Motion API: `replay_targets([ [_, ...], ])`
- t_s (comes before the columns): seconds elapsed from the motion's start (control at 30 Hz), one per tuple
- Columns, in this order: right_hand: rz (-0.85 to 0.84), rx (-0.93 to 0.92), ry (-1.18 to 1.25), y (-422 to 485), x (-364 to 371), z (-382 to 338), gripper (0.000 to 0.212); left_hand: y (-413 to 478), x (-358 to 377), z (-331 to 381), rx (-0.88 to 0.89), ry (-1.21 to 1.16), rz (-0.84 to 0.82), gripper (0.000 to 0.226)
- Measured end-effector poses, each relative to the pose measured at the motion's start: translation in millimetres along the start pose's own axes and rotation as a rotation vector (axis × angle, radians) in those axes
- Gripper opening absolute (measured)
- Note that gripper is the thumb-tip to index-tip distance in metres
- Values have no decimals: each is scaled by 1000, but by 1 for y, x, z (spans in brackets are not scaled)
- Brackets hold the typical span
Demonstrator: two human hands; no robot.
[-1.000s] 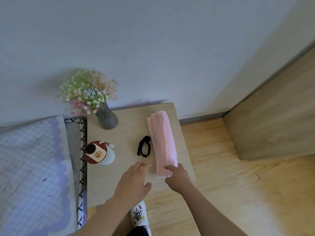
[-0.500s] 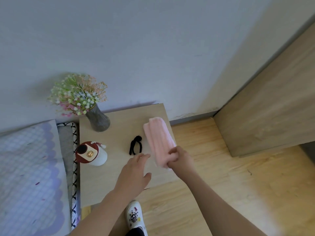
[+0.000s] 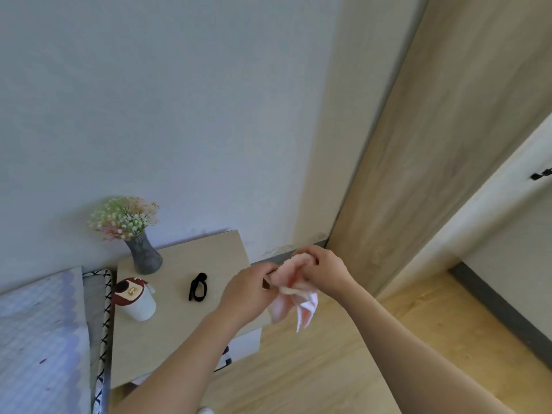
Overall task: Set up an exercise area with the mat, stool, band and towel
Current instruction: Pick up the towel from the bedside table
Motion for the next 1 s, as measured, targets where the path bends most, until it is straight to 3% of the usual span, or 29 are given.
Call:
replay_targets([
  [0.13, 90, -3, -81, -42, -34, 7, 31, -29, 10, 34, 35, 13, 55, 12],
  [0.27, 158, 32, -124, -77, -63, 16, 10, -52, 18, 63, 46, -3, 167, 11],
  [0.37, 194, 66, -40, -94, -80, 21, 18, -64, 26, 81, 81, 30, 205, 16],
  [0.63, 276, 88, 86, -116, -107, 26, 26, -88, 50, 126, 114, -88, -23, 32],
  [0.73, 275, 71, 113, -122, -115, 26, 30, -97, 53, 141, 141, -146, -131, 17],
  [0.77, 261, 64, 158, -124, -118, 24, 32, -98, 53, 144, 140, -161, -166, 22],
  [0.93, 216, 78, 193, -135, -134, 24, 48, -100, 52, 153, 77, -242, -269, 31],
  [1.0, 267, 104, 196, -139, -138, 28, 41, -98, 50, 150, -18, -407, -247, 39],
])
Point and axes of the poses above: each hand's wrist, its own y-axis towards the middle knuckle, its own x-axis out of the palm, z = x × y, the point moved 3 cm from there along y, towards the middle knuckle, and after that the axes turned 12 degrees about -x, right-handed, at the moved point
